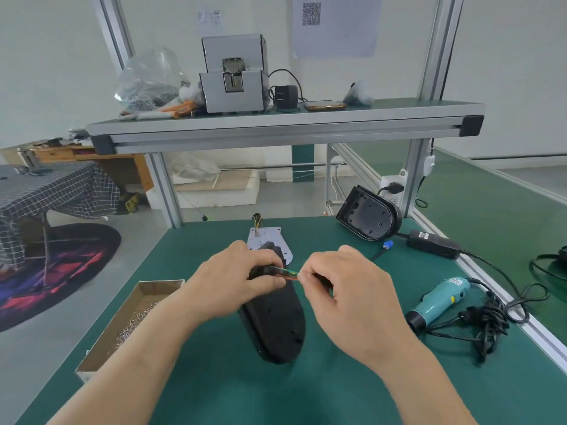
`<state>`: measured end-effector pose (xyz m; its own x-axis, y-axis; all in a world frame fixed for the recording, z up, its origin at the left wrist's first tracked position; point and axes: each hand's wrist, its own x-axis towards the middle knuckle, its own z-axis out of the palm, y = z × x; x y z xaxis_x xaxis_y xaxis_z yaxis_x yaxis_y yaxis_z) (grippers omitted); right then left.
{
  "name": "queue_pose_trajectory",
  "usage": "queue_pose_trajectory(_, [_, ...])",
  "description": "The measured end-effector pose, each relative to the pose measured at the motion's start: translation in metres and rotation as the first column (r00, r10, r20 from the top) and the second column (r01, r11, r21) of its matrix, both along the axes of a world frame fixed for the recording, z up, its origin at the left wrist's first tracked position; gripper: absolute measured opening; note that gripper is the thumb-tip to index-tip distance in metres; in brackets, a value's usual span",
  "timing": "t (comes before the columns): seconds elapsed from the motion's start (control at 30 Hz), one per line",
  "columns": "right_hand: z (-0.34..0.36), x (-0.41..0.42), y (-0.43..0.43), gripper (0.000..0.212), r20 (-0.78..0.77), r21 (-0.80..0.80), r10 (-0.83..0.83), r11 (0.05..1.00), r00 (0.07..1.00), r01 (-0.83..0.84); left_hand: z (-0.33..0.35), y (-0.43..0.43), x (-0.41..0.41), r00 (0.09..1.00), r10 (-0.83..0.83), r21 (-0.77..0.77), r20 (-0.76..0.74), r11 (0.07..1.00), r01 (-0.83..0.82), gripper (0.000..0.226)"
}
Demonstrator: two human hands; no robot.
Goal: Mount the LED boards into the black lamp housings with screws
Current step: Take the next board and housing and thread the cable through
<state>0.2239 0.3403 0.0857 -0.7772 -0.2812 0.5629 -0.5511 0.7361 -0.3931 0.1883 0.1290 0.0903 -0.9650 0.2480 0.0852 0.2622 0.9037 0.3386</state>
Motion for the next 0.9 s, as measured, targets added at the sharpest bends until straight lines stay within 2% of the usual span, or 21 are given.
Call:
queue_pose_trajectory(0.13, [0.012,-0.004,0.004,0.022,0.06,0.258,-0.03,0.966,0.998,0.014,-0.001,0.026,0.011,0.973,0.177,-0.049,-0.149,0.981,-0.186,0.027])
queue_pose_trajectory(0.23, [0.01,-0.003,-0.013,0.006,0.164,0.332,-0.059,0.943,0.985,0.001,0.0,0.047,0.017,0.94,0.204,-0.102,-0.272,0.966,-0.239,0.019])
queue_pose_trajectory(0.33, [0.004,-0.008,-0.019,0.014,0.179,0.307,-0.069,0.952,0.981,0.011,-0.001,0.052,0.02,0.942,0.168,-0.07,-0.29,0.978,-0.195,0.016])
queue_pose_trajectory(0.37, [0.001,-0.011,-0.015,0.014,0.174,0.257,-0.058,0.966,0.983,0.011,0.0,0.047,0.019,0.96,0.126,-0.011,-0.251,0.991,-0.133,0.022])
queue_pose_trajectory(0.43, [-0.003,-0.017,-0.005,0.017,0.2,0.081,0.01,0.996,0.98,-0.027,0.007,0.028,0.017,0.994,0.022,0.243,-0.108,0.97,0.005,0.048])
queue_pose_trajectory(0.47, [-0.005,-0.019,-0.001,0.02,0.207,-0.013,0.062,0.998,0.976,-0.061,0.008,0.018,0.016,0.999,-0.024,0.413,-0.033,0.91,0.036,0.056])
queue_pose_trajectory(0.5, [-0.006,-0.02,0.003,0.022,0.199,-0.103,0.108,0.991,0.974,-0.089,0.006,0.008,0.015,0.999,-0.039,0.588,0.015,0.808,0.023,0.055])
queue_pose_trajectory(0.53, [-0.006,-0.019,0.005,0.025,0.194,-0.18,0.14,0.978,0.971,-0.105,0.001,0.001,0.012,0.998,-0.025,0.75,0.057,0.661,-0.026,0.047])
queue_pose_trajectory(0.57, [-0.006,-0.019,0.006,0.029,0.199,-0.246,0.167,0.962,0.966,-0.116,-0.007,-0.005,0.008,0.995,-0.032,0.853,0.098,0.518,-0.067,0.047])
queue_pose_trajectory(0.6, [-0.005,-0.019,0.007,0.033,0.21,-0.304,0.197,0.944,0.958,-0.128,-0.018,-0.009,0.006,0.988,-0.094,0.908,0.126,0.412,-0.077,0.062])
queue_pose_trajectory(0.67, [-0.005,-0.019,0.009,0.033,0.241,-0.399,0.264,0.904,0.934,-0.152,-0.041,-0.007,0.007,0.949,-0.282,0.95,0.143,0.309,-0.051,0.097])
queue_pose_trajectory(0.73, [-0.006,-0.02,0.01,0.029,0.288,-0.503,0.346,0.848,0.893,-0.166,-0.053,-0.001,0.005,0.91,-0.391,0.972,0.137,0.232,-0.047,0.107])
queue_pose_trajectory(0.83, [-0.007,-0.018,0.006,0.025,0.333,-0.652,0.46,0.743,0.823,-0.151,-0.057,0.009,-0.007,0.915,-0.378,0.984,0.142,0.154,-0.089,0.103])
queue_pose_trajectory(0.9, [-0.006,-0.016,0.003,0.026,0.327,-0.703,0.514,0.693,0.793,-0.159,-0.059,0.01,-0.014,0.899,-0.421,0.992,0.118,0.091,-0.087,0.086])
